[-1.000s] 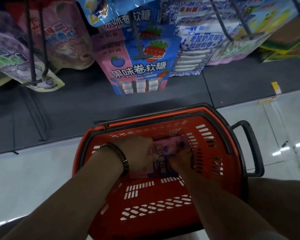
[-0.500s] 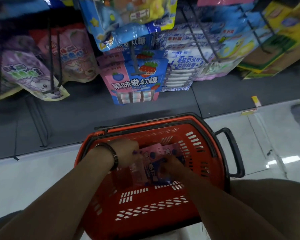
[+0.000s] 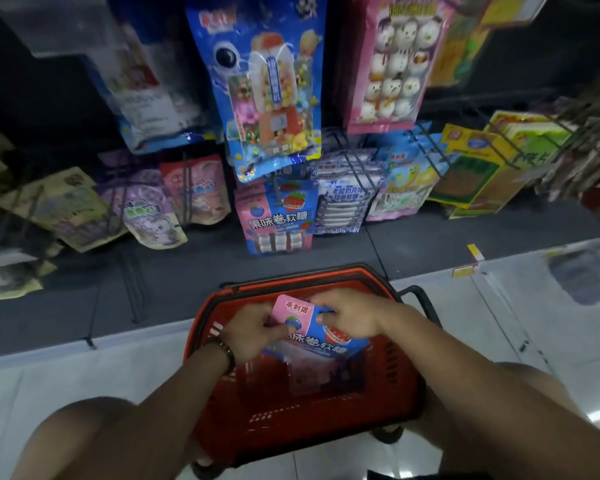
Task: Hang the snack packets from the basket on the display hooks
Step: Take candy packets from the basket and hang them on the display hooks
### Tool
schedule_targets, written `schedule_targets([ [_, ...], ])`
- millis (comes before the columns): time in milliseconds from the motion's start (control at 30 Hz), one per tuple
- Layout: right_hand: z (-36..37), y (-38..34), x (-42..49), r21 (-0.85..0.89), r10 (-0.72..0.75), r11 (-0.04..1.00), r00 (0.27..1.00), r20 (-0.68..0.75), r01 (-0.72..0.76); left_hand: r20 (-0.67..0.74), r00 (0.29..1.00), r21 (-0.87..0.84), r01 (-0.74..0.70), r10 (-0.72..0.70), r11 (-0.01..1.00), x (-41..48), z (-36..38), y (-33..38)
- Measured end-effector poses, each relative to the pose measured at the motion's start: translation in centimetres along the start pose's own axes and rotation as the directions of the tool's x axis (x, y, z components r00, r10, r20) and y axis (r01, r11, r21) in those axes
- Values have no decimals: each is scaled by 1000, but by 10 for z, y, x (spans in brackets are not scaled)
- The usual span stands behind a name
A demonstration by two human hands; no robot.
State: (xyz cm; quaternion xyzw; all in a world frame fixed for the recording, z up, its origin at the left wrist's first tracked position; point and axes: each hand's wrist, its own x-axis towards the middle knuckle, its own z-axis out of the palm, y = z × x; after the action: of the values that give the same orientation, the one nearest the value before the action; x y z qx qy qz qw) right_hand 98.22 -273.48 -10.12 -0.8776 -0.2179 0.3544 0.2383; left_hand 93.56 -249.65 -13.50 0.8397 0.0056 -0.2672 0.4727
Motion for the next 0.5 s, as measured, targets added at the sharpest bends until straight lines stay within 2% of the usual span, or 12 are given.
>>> schedule_targets([
  [67,-17,-16,-15,4,-27,1000,996,-82,27,-116,993,-154,-50,32,987,-23,5,10],
  [167,-34,-30,-39,274,64,962,965,-253,8,-263,964,-354,-143,48,924,-56,12,25],
  [267,-41,-36,-64,482,130,870,898,-420,99,-339,940,-475,-208,41,855,-82,9,42],
  [333,-38,-41,-81,670,163,719,893,-419,184,-375,926,-504,-244,45,829,-97,3,54],
  [400,-27,-46,-95,782,171,591,917,-361,198,-405,914,-524,-265,37,809,-109,-3,64],
  [500,-10,-53,-108,813,140,550,939,-315,190,-438,899,-515,-273,25,813,-124,-12,78],
])
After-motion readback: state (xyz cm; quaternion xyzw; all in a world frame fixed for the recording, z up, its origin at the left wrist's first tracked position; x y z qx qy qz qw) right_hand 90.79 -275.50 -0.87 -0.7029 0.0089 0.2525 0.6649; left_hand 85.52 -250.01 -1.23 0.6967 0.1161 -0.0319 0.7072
